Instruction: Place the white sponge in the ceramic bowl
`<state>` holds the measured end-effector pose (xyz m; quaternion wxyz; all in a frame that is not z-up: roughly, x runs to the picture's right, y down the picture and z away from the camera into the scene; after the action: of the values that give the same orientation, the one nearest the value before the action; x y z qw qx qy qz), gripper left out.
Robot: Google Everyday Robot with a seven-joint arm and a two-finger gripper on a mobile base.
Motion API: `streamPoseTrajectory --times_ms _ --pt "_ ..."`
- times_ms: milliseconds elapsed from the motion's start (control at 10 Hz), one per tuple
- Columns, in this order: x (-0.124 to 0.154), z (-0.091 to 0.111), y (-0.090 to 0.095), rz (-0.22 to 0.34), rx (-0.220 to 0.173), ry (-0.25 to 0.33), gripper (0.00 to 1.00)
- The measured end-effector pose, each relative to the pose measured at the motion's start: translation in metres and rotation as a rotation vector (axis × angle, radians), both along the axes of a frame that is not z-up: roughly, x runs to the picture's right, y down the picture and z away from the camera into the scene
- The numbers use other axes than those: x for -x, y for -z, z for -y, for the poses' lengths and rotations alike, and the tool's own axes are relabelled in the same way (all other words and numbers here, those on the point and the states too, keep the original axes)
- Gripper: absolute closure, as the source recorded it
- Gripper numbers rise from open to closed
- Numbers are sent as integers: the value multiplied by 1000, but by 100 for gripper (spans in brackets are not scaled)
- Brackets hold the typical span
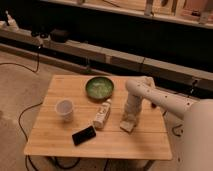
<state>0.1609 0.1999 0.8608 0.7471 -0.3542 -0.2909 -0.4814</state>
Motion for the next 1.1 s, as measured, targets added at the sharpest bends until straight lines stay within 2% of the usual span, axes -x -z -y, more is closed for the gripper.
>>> streamPoseTrajectory --times_ms 100,200,600,800,1000,1100 --pt "1 3 3 7 6 -13 79" --pt "0 14 9 16 2 -34 80" --pt "-21 70 23 34 -63 -72 80" --pt "-21 99 18 47 -105 -59 80" --pt "-5 143 1 69 -173 -37 80" --pt "6 159 -4 82 -205 -29 80"
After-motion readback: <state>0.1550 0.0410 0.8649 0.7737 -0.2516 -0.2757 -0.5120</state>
